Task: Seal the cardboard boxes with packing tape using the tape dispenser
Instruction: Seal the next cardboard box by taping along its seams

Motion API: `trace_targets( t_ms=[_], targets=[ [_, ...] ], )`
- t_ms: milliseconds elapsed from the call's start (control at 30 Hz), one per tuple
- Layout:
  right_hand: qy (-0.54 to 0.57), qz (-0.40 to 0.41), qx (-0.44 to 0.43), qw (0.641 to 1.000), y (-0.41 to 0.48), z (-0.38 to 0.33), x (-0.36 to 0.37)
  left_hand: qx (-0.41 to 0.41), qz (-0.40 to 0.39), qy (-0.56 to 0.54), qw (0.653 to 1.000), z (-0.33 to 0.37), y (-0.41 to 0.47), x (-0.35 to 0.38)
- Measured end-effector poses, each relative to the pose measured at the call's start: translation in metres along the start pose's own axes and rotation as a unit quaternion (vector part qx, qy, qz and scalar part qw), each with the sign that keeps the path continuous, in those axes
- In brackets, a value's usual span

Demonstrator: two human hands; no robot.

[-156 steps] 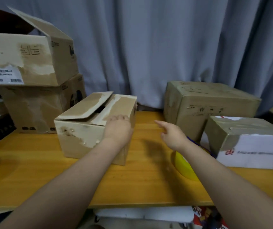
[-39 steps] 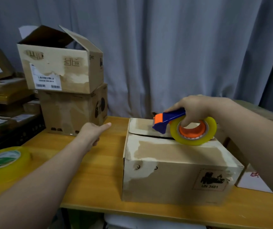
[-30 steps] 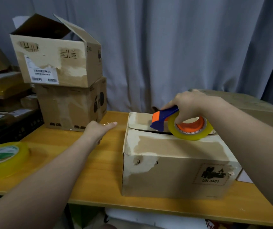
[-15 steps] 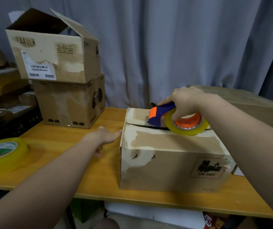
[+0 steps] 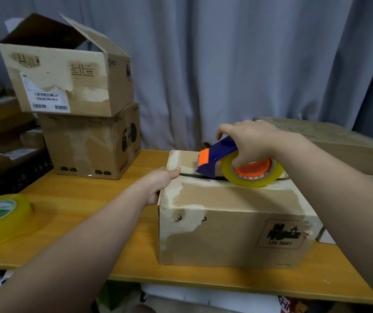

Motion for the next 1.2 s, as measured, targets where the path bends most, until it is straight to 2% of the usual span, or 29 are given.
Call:
trace_targets(
  t_ms=[100, 167, 300, 367, 433, 500, 567, 633, 700, 767, 867, 967, 1033, 1100, 1200],
  targets=[
    [0.015, 0.03, -0.006, 0.999, 0.003, 0.006, -0.004, 0.047, 0.041, 0.032, 0.998, 0.004, 0.014, -0.013],
    [0.023, 0.034, -0.007, 0.999, 0.009, 0.01, -0.008, 0.045, 0.04, 0.089, 0.994, 0.009, 0.02, -0.024],
    [0.103, -0.041, -0.001, 0.994, 0.024, 0.01, -0.017, 0.002, 0.03, 0.239, 0.97, 0.029, 0.03, -0.048],
    [0.208, -0.071, -0.012, 0.976, 0.027, 0.008, -0.022, -0.052, 0.021, 0.34, 0.939, 0.037, 0.035, -0.057],
    [0.354, -0.077, -0.008, 0.932, 0.029, 0.014, -0.024, -0.088, 0.054, 0.462, 0.881, 0.043, 0.036, -0.057],
    [0.458, -0.081, 0.003, 0.885, 0.033, 0.029, -0.021, -0.037, 0.102, 0.557, 0.824, 0.046, 0.031, -0.05],
    [0.561, -0.129, 0.007, 0.818, 0.036, 0.043, -0.009, 0.088, 0.088, 0.558, 0.821, 0.044, 0.019, -0.037],
    [0.681, -0.173, 0.012, 0.711, 0.04, 0.049, 0.01, 0.156, 0.061, 0.537, 0.827, 0.035, 0.007, -0.023],
    [0.75, -0.156, -0.001, 0.643, 0.048, 0.053, 0.028, 0.15, 0.069, 0.554, 0.816, 0.027, 0.002, -0.012],
    [0.775, -0.15, -0.01, 0.613, 0.053, 0.054, 0.035, 0.13, 0.083, 0.568, 0.808, 0.024, 0.004, -0.007],
    [0.775, -0.17, 0.008, 0.609, 0.054, 0.058, 0.035, 0.089, 0.072, 0.583, 0.804, 0.026, 0.01, -0.007],
    [0.763, -0.178, 0.012, 0.621, 0.059, 0.061, 0.036, 0.097, 0.094, 0.583, 0.801, 0.027, 0.012, -0.008],
    [0.767, -0.18, 0.017, 0.616, 0.064, 0.063, 0.038, 0.098, 0.103, 0.575, 0.806, 0.028, 0.015, -0.01],
    [0.77, -0.186, 0.02, 0.61, 0.068, 0.064, 0.04, 0.08, 0.085, 0.584, 0.804, 0.029, 0.019, -0.012],
    [0.755, -0.205, 0.02, 0.623, 0.074, 0.067, 0.043, 0.069, 0.072, 0.597, 0.796, 0.029, 0.024, -0.017]
  ],
)
Point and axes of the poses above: each hand's wrist, its own y-axis towards the middle knuckle, its own x-axis out of the palm, z = x × y, the point moved 1 cm from there along y, towards the middle knuckle, and after that the axes turned 13 degrees about -z, right-handed, at the moved point
